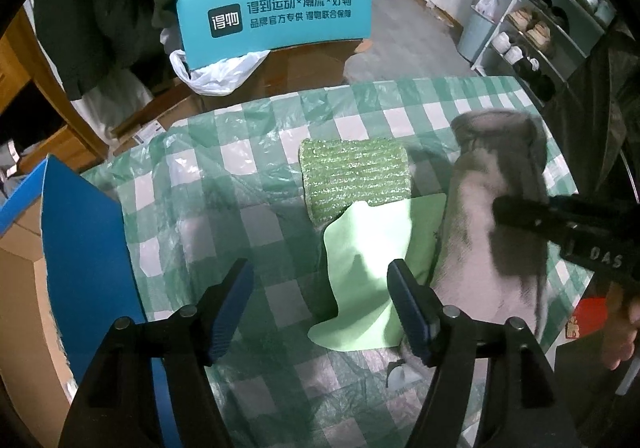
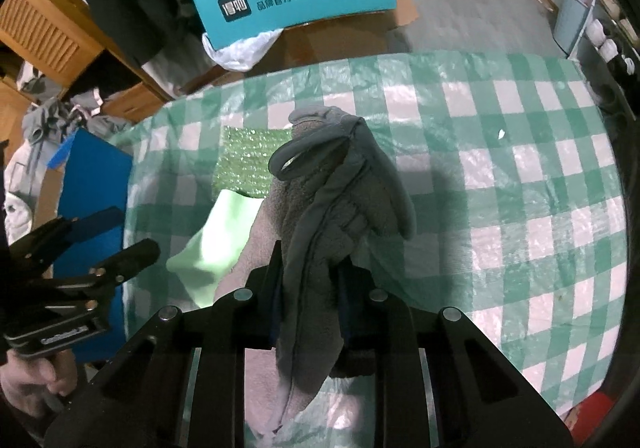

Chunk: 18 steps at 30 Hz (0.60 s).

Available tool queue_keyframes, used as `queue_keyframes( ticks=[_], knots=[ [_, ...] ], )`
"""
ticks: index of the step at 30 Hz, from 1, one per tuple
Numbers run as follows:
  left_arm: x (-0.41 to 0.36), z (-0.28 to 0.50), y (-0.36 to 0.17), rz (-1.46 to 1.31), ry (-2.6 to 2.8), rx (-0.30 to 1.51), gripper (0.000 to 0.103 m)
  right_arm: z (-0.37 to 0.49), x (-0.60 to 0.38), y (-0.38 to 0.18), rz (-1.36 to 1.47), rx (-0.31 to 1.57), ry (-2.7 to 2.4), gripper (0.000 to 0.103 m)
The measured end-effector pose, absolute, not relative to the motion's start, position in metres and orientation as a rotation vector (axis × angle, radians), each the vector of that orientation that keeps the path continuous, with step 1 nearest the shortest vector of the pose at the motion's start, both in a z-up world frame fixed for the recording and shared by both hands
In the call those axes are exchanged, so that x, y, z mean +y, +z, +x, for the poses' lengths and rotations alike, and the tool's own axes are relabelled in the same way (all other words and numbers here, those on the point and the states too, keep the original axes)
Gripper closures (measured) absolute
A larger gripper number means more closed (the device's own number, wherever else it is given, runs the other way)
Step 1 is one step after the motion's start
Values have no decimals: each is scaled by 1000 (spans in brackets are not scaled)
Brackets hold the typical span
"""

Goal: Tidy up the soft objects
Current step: 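Grasp the grey glove with the right gripper and lift it, then grasp the green mesh scrubber with the left gripper while the right holds the glove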

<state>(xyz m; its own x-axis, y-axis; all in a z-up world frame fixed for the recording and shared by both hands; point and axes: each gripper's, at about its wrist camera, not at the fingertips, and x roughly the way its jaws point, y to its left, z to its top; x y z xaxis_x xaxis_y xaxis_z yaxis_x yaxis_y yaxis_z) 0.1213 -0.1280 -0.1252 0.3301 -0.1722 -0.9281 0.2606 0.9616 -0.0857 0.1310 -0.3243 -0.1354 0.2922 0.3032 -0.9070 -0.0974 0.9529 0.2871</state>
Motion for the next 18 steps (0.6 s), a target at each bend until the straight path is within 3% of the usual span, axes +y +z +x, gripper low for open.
queue_keyframes(
  ticks=[9,18],
  knots=[
    [-131,147,-129,16,-265,1239,30,148,-346,-121,77,1207,207,83],
    [-152,177,-144,-5,-265,1280,26,173,-353,-142,7,1227,194,83]
  ],
)
